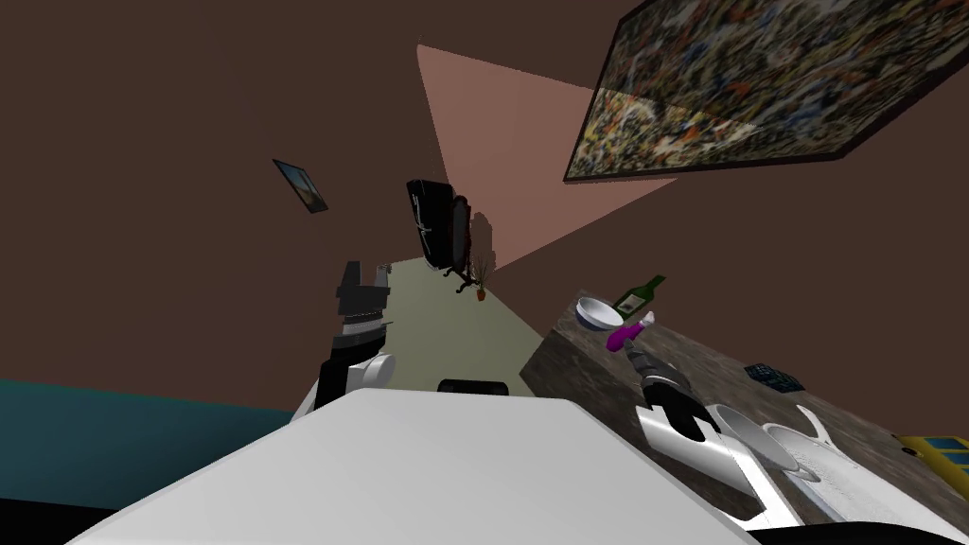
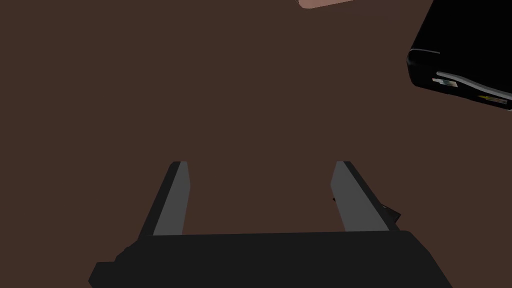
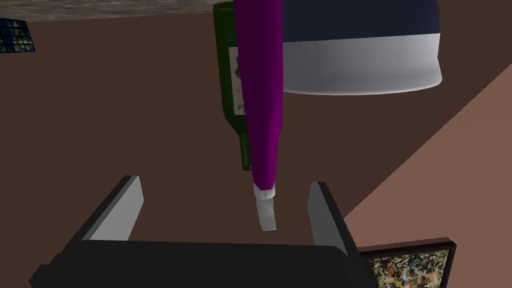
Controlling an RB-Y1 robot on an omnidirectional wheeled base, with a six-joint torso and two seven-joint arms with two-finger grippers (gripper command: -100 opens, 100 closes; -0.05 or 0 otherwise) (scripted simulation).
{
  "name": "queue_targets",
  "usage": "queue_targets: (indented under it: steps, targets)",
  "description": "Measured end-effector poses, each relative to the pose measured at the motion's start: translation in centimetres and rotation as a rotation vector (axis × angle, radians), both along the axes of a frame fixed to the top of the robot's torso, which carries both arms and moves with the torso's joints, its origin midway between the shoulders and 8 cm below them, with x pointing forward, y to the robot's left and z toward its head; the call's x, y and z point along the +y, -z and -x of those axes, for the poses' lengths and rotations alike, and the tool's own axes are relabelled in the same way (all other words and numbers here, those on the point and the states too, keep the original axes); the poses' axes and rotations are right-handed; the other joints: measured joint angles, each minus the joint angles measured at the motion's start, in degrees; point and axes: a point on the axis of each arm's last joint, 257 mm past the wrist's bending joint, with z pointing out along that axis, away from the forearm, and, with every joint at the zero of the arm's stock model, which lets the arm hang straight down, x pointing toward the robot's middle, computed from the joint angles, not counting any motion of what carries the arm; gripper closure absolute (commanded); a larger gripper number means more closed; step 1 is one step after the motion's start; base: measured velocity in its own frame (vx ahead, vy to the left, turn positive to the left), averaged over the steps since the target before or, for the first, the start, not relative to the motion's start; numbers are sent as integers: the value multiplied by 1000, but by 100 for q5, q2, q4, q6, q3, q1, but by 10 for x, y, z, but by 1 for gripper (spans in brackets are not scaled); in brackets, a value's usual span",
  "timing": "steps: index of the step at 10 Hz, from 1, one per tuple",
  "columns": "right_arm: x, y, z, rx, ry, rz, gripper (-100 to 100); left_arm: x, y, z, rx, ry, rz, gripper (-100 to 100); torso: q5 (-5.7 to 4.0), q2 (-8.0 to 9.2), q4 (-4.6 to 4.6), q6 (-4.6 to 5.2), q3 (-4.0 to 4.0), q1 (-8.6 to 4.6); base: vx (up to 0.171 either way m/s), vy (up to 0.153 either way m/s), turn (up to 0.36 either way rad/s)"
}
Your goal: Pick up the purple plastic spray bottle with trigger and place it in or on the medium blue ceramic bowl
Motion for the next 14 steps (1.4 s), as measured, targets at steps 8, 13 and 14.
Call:
queue_targets:
  steps: [8,13,14]
  targets:
    - [-41,9,35,97,100,40,100,0,0,0,0,0,0,0,-13,52,11,1,29,-53,76,2,16]
    - [-41,9,35,97,100,41,0,0,0,0,0,0,0,0,-20,48,9,-3,26,-65,0,0,-2]
    - [-41,9,35,97,100,41,-100,0,0,0,0,0,0,0,-20,48,9,-3,26,-65,-1,-26,54]
